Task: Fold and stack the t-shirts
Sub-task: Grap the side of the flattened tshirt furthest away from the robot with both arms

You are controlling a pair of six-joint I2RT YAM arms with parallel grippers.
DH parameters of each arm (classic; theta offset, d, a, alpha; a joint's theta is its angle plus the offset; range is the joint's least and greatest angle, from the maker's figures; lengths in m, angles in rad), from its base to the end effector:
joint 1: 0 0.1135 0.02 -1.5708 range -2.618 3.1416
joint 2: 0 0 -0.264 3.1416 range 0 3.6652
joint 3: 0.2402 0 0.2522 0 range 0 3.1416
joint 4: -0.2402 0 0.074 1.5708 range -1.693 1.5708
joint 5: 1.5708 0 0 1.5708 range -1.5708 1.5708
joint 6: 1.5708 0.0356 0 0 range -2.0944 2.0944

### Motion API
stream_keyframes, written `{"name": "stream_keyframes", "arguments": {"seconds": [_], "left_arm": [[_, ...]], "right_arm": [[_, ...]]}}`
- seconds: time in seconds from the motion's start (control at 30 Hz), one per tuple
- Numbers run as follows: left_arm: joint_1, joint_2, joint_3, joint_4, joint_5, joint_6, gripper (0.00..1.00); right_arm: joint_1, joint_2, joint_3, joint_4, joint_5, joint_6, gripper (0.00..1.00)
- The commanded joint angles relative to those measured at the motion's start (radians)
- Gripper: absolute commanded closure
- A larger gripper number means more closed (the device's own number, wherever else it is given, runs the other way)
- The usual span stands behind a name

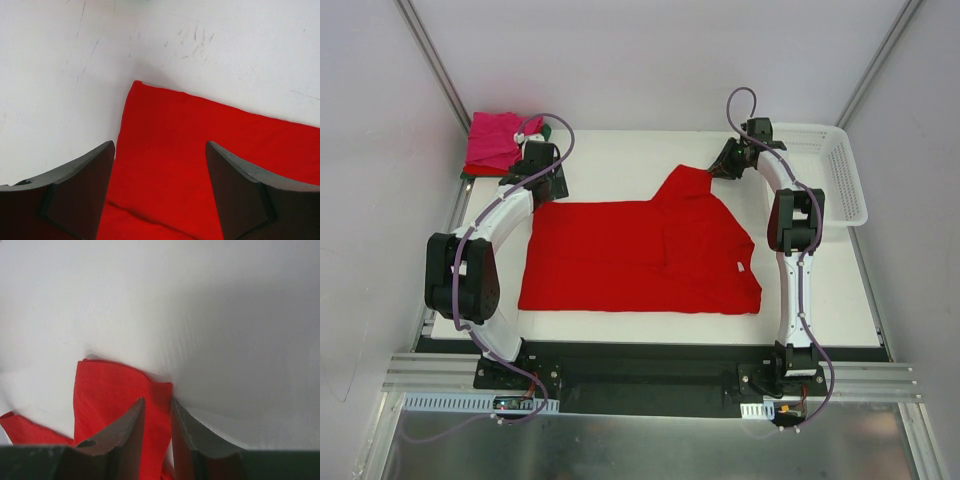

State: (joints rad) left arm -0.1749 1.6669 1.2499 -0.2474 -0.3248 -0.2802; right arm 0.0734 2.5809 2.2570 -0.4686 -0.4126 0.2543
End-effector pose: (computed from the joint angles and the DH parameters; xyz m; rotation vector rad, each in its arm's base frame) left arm 0.3746 -0.0547 0.2655 -0.2897 2.1778 0.1090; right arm 0.5672 0.0560 0.1569 0.0115 2.3710 0.6458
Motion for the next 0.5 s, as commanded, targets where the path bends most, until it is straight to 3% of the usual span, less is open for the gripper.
{"name": "stream_keyframes", "arguments": {"seconds": [0.0,0.33,0.47], "left_arm": [[0.009,-0.001,0.020,0.017,-0.031,0.012,0.27],[0.015,-0.002,0.017,0.017,-0.057,0.026,0.26],[0.038,-0.002,0.025,0.017,-0.049,0.032,0.25]], "right_arm": [[-0.006,0.025,0.018,-0.011,-0.028,0.003,0.71],[-0.007,0.025,0.012,-0.008,-0.041,0.000,0.98],[-0.009,0.021,0.004,-0.005,-0.043,-0.001,0.99]]}}
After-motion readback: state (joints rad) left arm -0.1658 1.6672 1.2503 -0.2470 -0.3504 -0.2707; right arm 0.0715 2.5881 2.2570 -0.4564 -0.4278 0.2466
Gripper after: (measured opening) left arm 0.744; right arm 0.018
